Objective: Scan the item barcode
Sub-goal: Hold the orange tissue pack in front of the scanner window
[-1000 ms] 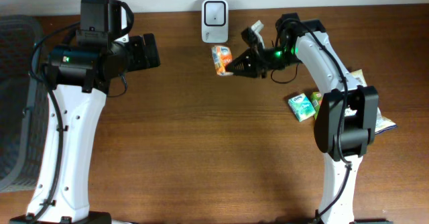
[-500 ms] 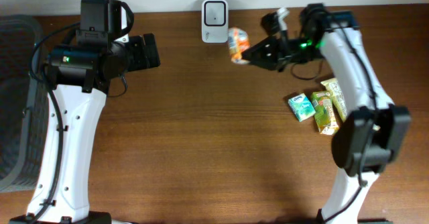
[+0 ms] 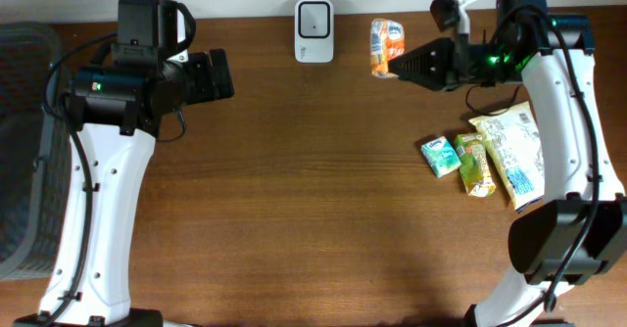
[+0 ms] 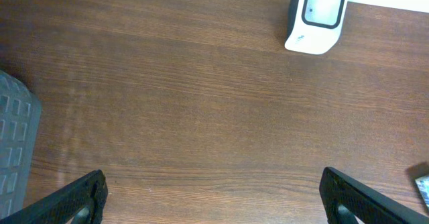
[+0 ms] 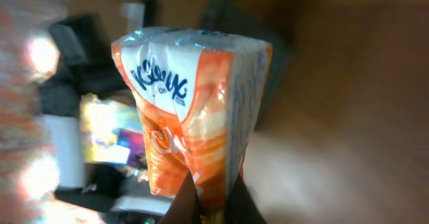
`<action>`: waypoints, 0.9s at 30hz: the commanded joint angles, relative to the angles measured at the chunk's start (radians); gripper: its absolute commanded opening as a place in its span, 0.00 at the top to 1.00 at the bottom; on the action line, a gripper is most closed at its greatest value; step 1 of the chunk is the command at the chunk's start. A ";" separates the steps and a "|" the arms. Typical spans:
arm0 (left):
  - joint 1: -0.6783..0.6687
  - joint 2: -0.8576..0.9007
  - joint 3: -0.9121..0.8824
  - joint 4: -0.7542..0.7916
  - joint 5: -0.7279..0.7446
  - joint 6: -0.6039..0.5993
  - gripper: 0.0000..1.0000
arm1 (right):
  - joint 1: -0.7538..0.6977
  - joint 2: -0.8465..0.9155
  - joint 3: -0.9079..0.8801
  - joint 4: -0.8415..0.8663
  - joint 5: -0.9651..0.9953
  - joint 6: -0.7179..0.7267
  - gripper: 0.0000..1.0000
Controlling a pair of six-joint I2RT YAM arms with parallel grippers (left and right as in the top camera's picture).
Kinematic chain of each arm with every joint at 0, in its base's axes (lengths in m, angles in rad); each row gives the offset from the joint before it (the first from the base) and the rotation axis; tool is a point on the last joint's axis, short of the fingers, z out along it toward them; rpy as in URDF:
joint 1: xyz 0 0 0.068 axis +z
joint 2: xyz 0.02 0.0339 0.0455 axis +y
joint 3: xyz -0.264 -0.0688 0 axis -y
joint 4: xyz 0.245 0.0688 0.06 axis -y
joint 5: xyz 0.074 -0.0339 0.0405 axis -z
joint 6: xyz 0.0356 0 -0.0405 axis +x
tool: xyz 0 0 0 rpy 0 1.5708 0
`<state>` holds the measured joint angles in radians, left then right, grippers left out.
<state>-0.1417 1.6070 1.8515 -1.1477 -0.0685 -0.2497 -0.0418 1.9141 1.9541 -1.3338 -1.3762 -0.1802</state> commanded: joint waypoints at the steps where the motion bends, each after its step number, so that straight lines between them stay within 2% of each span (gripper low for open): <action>1: 0.001 -0.012 0.004 0.002 -0.008 0.013 0.01 | 0.083 -0.016 0.053 0.103 0.371 0.232 0.96; 5: 0.001 -0.012 0.004 0.002 -0.007 0.013 0.01 | 0.189 -0.009 0.200 0.196 0.859 0.369 0.96; 9: 0.001 -0.012 0.004 0.002 -0.007 0.013 0.01 | 0.331 -0.003 0.258 0.293 1.385 0.362 0.96; 14: 0.001 -0.012 0.004 0.002 -0.007 0.013 0.01 | 0.498 0.121 0.258 0.507 1.826 0.085 0.96; 17: 0.001 -0.012 0.004 0.002 -0.007 0.013 0.01 | 0.517 0.229 0.258 0.665 1.944 -0.087 0.96; 23: 0.001 -0.012 0.004 0.002 -0.007 0.013 0.01 | 0.518 0.452 0.258 0.921 2.031 -0.500 0.96; 27: 0.001 -0.012 0.004 0.002 -0.007 0.013 0.01 | 0.518 0.535 0.257 1.011 2.043 -0.555 0.96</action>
<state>-0.1417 1.6070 1.8515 -1.1481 -0.0685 -0.2497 0.4793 2.4222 2.2055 -0.3706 0.6003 -0.6109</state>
